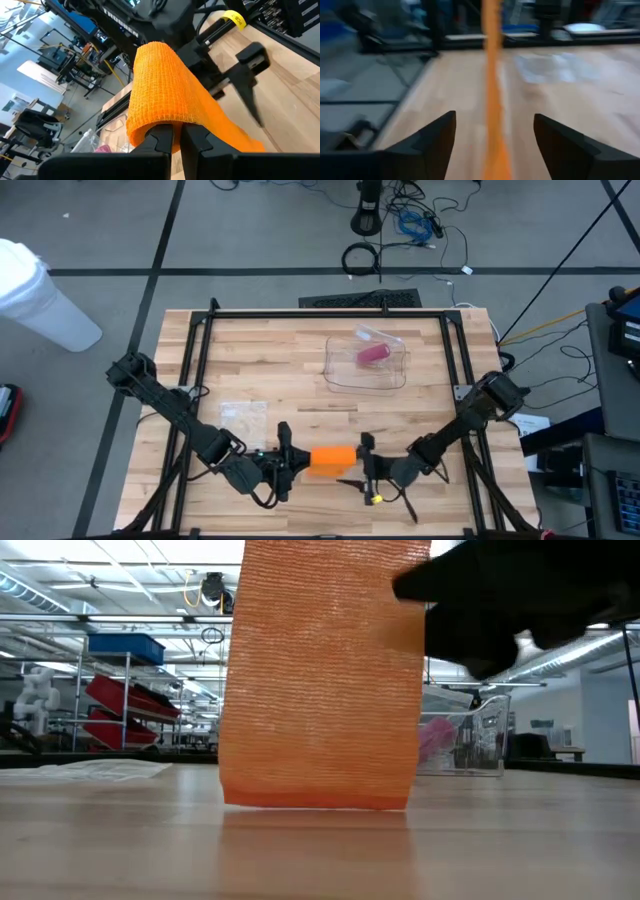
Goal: Roll bandage
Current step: Roll the orange bandage
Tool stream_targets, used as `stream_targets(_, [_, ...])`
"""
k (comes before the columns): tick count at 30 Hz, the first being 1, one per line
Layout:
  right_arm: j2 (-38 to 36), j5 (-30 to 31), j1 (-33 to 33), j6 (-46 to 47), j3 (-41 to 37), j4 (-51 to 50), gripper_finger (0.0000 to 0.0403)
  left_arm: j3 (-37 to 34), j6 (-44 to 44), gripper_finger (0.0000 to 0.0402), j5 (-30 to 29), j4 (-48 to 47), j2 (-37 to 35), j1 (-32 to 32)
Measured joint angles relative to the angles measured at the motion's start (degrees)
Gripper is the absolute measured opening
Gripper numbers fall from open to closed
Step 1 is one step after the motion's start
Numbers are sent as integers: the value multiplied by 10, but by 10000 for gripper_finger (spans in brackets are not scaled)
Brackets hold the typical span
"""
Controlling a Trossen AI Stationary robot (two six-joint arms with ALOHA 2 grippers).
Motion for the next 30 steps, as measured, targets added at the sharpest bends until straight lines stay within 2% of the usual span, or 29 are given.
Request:
stream_targets(3, [27,-49,-20,-8,0,60,247,0,-5,13,0,-1,0,1])
stream_targets(5, [38,-49,-29,-15,0,73,215,0,-15,13,0,-1,0,2])
stream_targets(7, [44,-49,-35,-32,0,84,153,0,-29,13,0,-1,0,4])
stream_targets(9, [46,-48,-39,-50,0,85,63,0,-43,13,0,-1,0,5])
stream_targets(10, [46,-48,-39,-66,0,85,33,0,-45,13,0,-1,0,6])
stream_targets(11, [46,-47,-40,-79,0,86,19,0,-49,13,0,-1,0,6])
stream_targets(14, [42,-18,-39,-83,0,85,3,0,-63,13,0,-1,0,8])
stream_targets(18, [34,49,-39,-105,0,78,1,0,-74,13,0,-1,0,9])
stream_targets(25, [27,210,-39,-190,0,83,0,0,-103,13,46,-2,0,5])
stream_targets(30, [3,244,-46,-263,0,97,0,0,-136,13,85,-25,0,-3])
